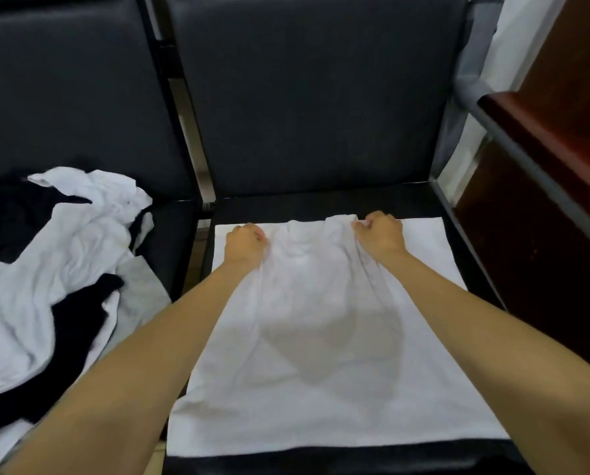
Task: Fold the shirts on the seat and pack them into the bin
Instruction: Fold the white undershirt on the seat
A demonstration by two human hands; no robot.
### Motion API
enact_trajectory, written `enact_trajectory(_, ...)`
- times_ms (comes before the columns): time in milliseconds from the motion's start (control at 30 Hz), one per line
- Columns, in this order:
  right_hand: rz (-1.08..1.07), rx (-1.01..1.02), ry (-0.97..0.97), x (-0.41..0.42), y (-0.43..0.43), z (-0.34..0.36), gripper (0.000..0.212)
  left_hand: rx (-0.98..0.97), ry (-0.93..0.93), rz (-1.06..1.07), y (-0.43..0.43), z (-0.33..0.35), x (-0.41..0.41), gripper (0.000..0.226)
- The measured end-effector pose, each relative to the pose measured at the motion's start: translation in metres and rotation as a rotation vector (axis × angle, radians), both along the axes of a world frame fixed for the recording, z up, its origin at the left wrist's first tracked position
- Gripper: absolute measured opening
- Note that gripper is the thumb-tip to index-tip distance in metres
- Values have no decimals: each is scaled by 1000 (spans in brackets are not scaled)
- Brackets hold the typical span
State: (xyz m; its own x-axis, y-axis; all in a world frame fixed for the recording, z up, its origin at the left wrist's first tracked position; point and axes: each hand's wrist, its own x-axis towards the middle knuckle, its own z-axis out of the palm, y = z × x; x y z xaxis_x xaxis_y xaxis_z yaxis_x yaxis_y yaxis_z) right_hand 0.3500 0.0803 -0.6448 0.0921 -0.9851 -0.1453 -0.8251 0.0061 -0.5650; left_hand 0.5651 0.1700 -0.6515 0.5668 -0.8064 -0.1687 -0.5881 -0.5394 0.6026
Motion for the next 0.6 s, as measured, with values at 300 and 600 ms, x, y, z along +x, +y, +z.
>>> enact_trajectory(300, -110, -240, -147, 22, -16, -30, 16, -125, -21, -85, -15, -14, 6, 11)
enact_trajectory(600, -156, -236, -418, -17, -25, -12, 17, -493, 215, 108, -28, -1, -11, 14)
